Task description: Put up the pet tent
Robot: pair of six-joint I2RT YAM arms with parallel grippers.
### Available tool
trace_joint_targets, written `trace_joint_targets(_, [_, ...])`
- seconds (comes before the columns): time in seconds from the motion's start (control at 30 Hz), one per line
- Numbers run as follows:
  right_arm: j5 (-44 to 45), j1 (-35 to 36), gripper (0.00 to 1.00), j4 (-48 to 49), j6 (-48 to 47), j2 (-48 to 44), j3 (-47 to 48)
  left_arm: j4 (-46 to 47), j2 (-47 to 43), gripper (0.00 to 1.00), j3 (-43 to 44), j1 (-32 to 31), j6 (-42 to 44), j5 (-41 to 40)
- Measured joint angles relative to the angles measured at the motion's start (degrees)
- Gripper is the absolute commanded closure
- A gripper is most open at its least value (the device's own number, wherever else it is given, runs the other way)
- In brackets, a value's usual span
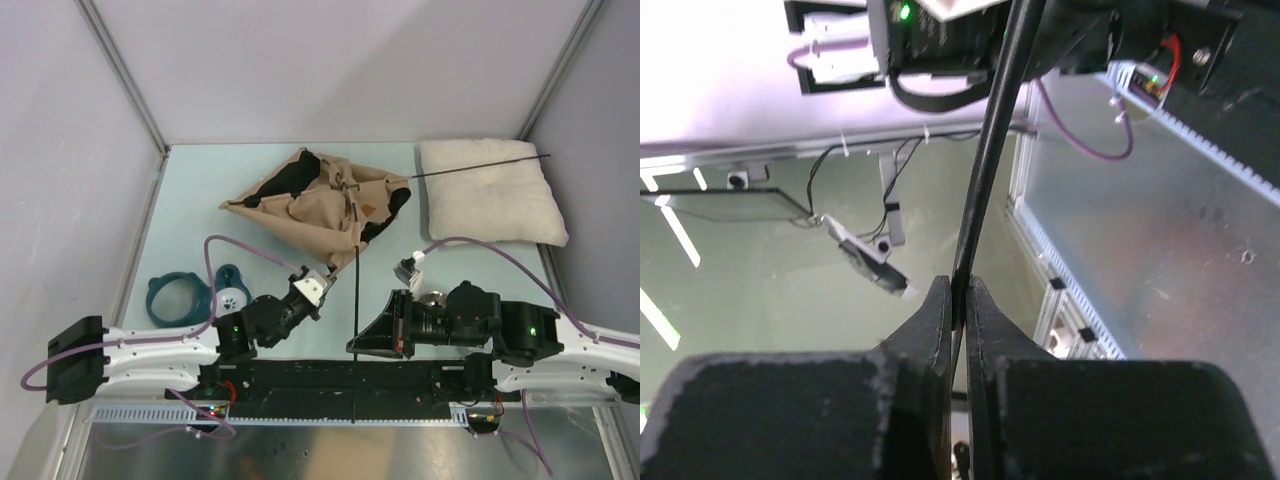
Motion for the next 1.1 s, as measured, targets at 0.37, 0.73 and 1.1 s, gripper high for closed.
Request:
trace_joint_targets(0.37, [17.7,0.1,1.00,1.8,-10.9,2.4,0.0,-2.9,-5.7,1.00,0.0,0.0,-1.1,1.5])
trace_joint_targets(0.73, [20.7,-8.6,1.00,7.3,-20.7,5.5,0.0,-3.1,-10.6,1.00,-0.1,-0.7,-1.2,0.9])
trace_joint_targets(1.1, [20.0,-15.9,1.00,13.7,-26.4,9.7,-0.3,-2.6,-10.0,1.00,-0.1,-1.5,-1.5,-1.6])
